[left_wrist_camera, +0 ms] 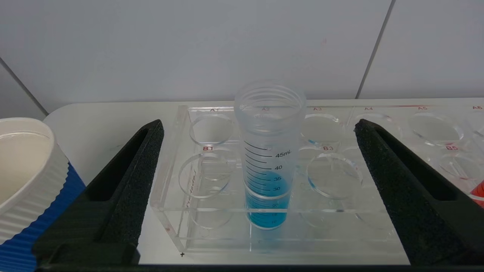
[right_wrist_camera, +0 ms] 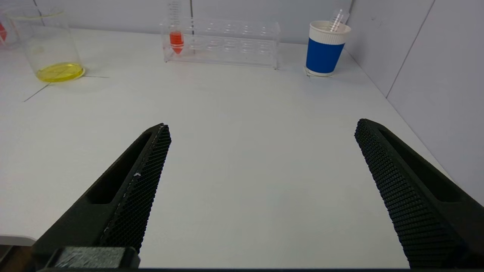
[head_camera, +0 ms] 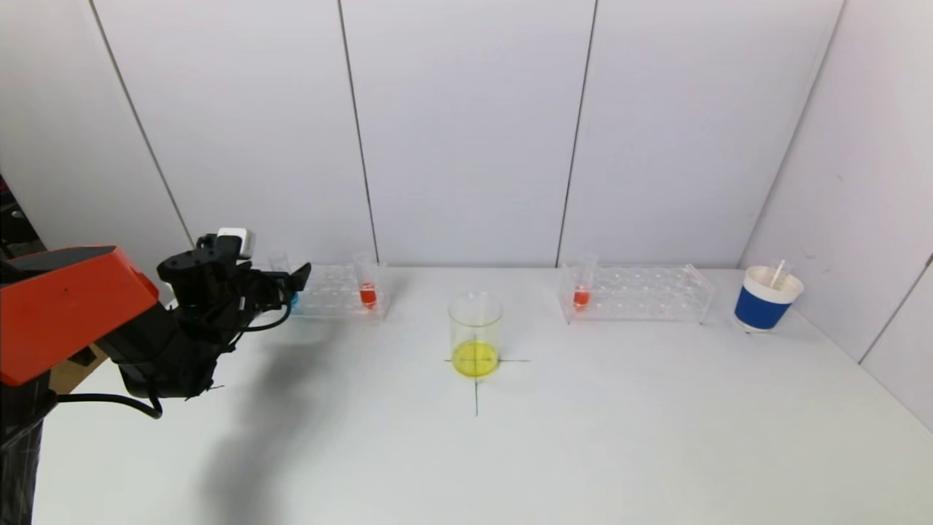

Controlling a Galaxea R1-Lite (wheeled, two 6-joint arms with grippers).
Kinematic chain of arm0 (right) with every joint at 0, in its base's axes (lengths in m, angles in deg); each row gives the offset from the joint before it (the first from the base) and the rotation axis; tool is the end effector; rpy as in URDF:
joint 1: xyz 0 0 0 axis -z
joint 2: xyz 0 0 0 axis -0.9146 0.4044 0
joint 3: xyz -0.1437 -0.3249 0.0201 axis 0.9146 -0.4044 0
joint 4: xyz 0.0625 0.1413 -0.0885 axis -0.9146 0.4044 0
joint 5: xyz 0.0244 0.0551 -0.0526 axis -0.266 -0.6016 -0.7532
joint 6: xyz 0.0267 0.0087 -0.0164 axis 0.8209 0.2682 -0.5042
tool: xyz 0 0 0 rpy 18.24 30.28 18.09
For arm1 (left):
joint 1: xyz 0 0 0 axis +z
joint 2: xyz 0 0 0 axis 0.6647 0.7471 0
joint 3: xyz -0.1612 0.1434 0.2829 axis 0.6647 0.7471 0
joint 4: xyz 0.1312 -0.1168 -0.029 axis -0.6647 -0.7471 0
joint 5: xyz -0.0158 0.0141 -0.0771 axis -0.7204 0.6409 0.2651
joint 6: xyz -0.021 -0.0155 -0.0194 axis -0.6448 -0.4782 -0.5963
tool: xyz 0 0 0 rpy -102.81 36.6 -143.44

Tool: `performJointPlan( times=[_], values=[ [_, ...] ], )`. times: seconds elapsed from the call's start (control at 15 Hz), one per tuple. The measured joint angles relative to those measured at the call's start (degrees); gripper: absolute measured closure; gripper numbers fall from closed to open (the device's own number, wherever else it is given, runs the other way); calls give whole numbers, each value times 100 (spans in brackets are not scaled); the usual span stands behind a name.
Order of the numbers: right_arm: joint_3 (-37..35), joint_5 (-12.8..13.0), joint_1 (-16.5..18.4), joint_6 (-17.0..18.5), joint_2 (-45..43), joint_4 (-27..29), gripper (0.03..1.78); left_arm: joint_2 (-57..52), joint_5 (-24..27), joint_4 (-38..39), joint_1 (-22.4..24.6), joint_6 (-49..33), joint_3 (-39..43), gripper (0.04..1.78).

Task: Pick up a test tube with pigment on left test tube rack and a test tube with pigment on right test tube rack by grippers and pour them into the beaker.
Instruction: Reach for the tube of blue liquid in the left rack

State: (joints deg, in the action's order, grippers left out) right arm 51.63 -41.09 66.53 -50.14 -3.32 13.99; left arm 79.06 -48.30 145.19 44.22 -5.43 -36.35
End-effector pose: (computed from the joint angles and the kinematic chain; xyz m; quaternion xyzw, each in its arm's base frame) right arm -0.0821 0.0012 0.0748 -0.0227 0.0014 0.0065 0.9997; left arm 0.4581 0.0185 0.1194 0.0077 0.0251 -0.0085 0.9996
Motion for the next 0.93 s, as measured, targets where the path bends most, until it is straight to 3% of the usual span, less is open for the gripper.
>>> performJointPlan(
  times=[0.93],
  values=[
    [0,0,2,0,0,2,4,190,71,-96,-13,1,-282,6]
  ],
)
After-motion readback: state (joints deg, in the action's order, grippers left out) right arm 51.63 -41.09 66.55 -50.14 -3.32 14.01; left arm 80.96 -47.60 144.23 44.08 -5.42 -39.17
